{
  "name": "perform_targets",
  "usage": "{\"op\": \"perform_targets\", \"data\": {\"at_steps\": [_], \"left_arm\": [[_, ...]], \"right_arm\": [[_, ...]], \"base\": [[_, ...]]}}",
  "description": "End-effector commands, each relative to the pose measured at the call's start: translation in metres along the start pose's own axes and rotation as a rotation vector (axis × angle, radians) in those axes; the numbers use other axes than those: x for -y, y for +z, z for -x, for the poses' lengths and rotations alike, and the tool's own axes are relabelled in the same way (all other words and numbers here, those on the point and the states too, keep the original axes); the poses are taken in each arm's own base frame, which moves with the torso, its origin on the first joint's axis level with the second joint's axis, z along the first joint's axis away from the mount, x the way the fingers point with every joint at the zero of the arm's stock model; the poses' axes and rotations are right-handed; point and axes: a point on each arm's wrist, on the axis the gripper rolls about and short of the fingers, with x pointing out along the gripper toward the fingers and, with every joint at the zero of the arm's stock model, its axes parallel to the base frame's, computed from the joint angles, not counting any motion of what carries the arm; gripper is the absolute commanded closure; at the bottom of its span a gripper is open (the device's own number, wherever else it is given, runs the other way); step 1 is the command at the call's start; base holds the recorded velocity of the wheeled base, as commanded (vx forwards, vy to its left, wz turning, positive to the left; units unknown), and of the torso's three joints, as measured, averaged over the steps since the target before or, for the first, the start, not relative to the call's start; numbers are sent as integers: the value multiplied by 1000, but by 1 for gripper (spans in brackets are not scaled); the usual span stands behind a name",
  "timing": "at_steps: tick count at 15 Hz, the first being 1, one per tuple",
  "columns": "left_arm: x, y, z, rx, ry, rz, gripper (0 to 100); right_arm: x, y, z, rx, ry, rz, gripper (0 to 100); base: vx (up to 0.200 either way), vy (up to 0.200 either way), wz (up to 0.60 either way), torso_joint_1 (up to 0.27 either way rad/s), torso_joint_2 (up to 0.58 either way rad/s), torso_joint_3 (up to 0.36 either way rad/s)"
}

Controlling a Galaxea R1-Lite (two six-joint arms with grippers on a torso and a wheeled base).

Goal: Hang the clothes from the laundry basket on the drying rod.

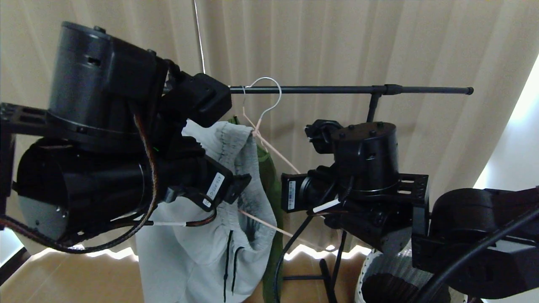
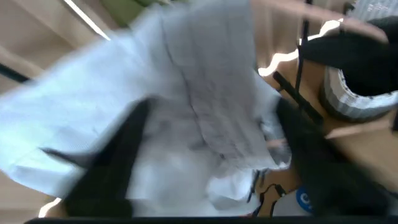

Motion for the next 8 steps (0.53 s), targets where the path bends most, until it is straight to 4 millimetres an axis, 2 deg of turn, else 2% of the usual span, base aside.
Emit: {"op": "perform_targets", "data": {"at_steps": [1, 5, 8], "left_arm": [[1, -22, 14, 28, -7, -79, 0], [-7, -40, 35, 93, -34, -174, 0], [-26, -44, 29, 137, 14, -228, 0]], "right_arm": [[14, 15, 5, 38, -32, 8, 100], [50, 23, 19, 44, -94, 62, 100], [66, 17, 45, 12, -51, 129, 100]], "base": [[0, 0, 0, 0, 0, 0], [0, 0, 0, 0, 0, 0], [0, 0, 0, 0, 0, 0]]}}
